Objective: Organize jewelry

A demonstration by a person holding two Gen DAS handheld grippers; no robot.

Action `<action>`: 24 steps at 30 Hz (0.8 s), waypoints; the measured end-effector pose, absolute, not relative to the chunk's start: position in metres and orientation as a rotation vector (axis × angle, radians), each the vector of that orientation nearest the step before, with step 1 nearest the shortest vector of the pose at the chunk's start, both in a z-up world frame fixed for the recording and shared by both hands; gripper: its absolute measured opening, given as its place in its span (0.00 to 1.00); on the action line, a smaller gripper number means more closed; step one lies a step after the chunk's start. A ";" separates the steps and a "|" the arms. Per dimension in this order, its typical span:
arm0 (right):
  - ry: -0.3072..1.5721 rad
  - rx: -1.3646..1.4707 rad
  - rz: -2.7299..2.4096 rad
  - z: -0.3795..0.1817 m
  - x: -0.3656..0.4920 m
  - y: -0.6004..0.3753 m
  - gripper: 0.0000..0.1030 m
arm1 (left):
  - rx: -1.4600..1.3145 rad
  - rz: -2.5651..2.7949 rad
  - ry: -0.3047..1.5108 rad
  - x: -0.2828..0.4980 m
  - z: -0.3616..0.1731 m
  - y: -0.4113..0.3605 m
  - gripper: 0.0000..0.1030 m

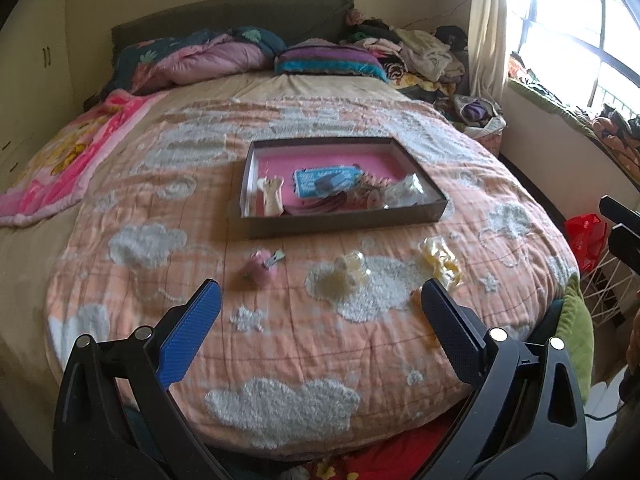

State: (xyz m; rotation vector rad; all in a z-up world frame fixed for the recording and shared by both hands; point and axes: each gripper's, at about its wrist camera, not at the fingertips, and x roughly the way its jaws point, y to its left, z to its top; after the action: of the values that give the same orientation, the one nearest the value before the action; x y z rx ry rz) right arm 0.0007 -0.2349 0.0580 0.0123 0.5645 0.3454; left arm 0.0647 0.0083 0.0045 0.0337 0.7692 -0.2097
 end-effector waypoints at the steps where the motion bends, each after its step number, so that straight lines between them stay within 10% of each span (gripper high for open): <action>1: 0.571 0.012 0.353 0.055 0.001 -0.234 0.96 | 0.030 -0.208 0.779 0.065 0.001 0.009 0.91; 24: 0.804 0.028 0.438 -0.026 0.023 -0.195 0.96 | 0.066 -0.196 0.888 0.080 -0.055 0.000 0.91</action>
State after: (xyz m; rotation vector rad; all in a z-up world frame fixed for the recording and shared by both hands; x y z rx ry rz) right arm 0.0231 -0.1946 -0.0262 0.0284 0.8035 0.4384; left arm 0.0798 -0.0001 -0.0549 0.0665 0.8884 -0.1958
